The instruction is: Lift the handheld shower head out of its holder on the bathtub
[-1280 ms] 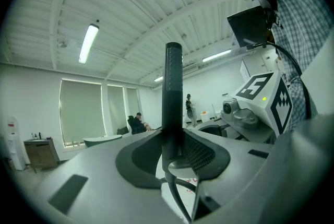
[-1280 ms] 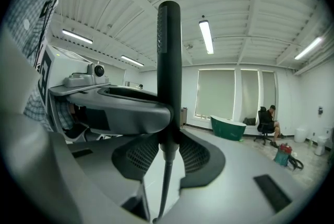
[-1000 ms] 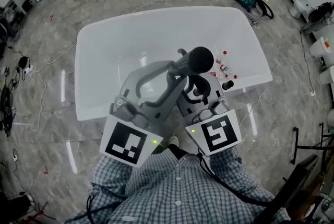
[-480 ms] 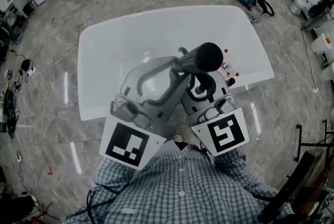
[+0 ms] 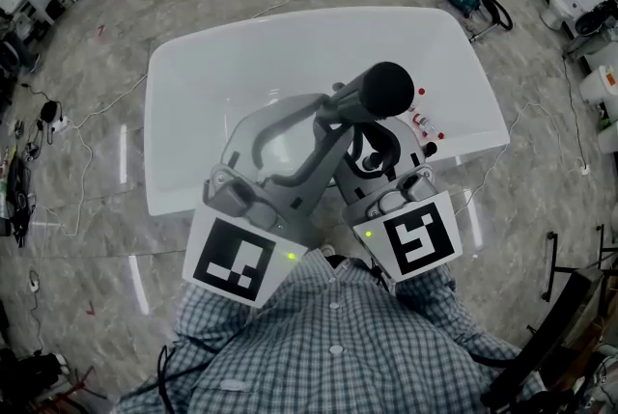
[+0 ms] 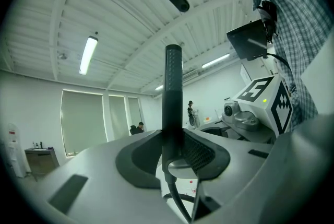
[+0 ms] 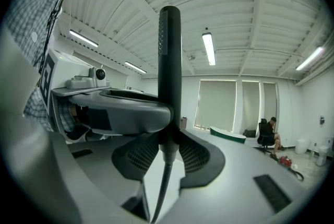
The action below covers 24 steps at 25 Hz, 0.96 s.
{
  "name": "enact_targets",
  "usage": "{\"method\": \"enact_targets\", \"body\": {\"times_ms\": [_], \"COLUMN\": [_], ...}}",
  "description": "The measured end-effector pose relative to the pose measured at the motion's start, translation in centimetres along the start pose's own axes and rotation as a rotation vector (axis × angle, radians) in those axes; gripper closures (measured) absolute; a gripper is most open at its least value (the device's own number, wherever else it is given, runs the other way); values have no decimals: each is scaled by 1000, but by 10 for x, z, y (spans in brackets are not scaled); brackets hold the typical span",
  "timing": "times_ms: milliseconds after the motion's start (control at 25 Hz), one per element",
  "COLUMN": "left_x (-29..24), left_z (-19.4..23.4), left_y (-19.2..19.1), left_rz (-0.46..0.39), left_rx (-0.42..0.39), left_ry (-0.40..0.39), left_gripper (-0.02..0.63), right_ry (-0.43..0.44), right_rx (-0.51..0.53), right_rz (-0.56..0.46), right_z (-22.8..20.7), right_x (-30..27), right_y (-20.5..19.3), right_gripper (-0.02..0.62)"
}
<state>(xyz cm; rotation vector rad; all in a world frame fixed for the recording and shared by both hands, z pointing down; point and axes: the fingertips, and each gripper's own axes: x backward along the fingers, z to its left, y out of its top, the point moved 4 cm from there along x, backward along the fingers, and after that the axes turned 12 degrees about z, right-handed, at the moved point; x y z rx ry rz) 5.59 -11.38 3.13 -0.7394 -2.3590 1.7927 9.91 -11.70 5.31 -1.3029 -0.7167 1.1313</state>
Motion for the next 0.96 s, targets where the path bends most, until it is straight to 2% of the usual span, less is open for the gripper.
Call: {"method": "enact_targets", "body": {"times_ms": [280,600,760,960], "left_x": [-7,-2,8,10], "left_z": [2,-3,1,3], "left_y": [4,-15,-19,-1], "left_rz": [-15,-7,-9,-29], "left_rx": [14,17,88,80], "left_ry": [4,-10,14,16], "left_gripper": [477,477,477,477], "right_ry": [-3,-17,-6,-7], "right_rx": [0,24,29,46], "right_rz": [-2,-21,17,57], "right_z": [-8,3,12,8], "right_x": [-1,-4,-6,1], "right_y": [1,-11,-12,-1], "right_gripper": [474,474,474,474]}}
